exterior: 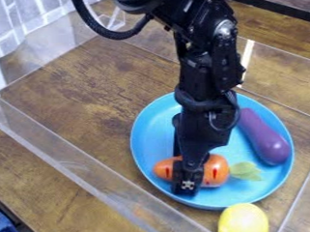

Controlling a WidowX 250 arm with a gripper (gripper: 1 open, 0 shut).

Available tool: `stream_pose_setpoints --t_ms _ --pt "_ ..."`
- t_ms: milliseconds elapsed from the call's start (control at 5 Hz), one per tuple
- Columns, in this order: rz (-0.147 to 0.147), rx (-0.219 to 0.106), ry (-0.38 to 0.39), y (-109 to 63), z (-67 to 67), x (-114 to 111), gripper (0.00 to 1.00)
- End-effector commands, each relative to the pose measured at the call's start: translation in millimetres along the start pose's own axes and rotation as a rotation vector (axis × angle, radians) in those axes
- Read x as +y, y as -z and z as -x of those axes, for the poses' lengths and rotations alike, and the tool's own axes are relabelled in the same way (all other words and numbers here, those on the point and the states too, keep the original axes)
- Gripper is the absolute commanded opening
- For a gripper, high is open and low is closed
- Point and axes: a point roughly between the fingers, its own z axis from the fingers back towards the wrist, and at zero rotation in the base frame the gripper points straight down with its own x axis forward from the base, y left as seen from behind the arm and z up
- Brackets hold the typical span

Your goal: Move the carrot to the right side

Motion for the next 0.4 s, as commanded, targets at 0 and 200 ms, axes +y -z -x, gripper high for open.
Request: stream_pose_setpoints --t_ms 0,200 --pt "0.011 0.004 -0.002 8.3 3.8 -3.5 0.0" --pt "0.015 0.007 0.005 8.2 2.4 -10.3 0.0"
